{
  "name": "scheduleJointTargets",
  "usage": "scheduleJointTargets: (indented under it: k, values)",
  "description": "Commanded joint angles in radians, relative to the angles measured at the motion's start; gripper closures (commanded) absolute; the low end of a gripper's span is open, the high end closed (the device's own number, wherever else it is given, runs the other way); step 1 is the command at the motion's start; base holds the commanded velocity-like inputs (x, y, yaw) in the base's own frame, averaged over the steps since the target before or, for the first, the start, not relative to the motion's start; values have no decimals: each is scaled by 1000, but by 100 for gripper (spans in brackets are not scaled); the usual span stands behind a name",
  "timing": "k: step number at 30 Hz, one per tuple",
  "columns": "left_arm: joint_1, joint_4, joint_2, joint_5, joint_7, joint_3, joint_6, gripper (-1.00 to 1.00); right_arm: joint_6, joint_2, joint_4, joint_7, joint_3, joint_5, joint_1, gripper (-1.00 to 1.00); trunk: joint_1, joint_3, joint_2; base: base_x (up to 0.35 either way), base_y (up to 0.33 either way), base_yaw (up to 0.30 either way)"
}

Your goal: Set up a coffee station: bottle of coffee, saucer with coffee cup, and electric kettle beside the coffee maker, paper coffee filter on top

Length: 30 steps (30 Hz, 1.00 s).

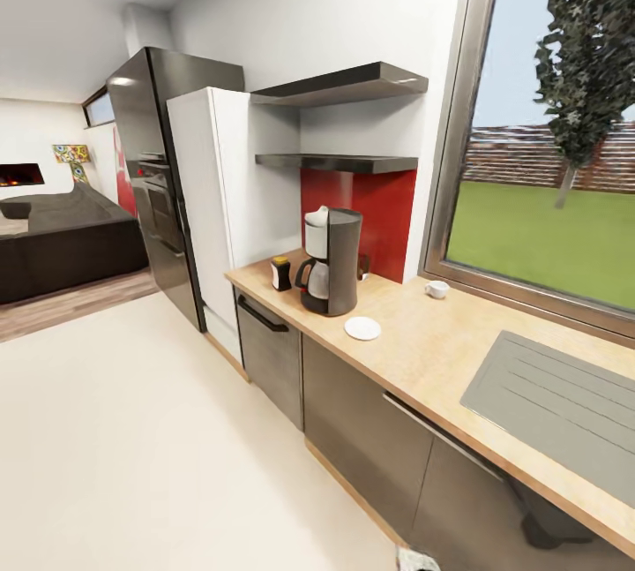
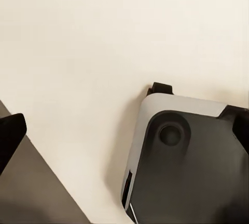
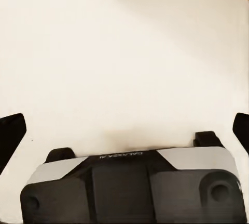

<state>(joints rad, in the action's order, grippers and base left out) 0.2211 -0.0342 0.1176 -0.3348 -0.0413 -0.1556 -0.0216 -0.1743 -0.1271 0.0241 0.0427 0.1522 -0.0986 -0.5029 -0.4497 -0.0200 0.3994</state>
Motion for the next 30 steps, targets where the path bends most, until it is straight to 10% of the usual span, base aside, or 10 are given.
scheduleJointTargets:
  k: [1, 3, 4, 30]
  values:
    - [0, 2, -1, -7, -3, -9, -3, -100, 5, 3, 3, 11, 1, 82, 31, -100, 0, 0, 1, 0, 0, 0]
    - [0, 5, -2, -6, -3, -9, -3, -100, 8, 4, 2, 13, 1, 129, 46, -100, 0, 0, 1, 0, 0, 0]
    - [-11, 12, -2, -6, -3, -8, -3, -100, 13, 7, 3, 17, 2, 236, 119, -100, 0, 0, 1, 0, 0, 0]
    - [-12, 11, -3, -9, -3, -9, -3, -100, 12, 8, 4, 14, 4, 250, 179, -100, 0, -8, 1, 0, 0, -100]
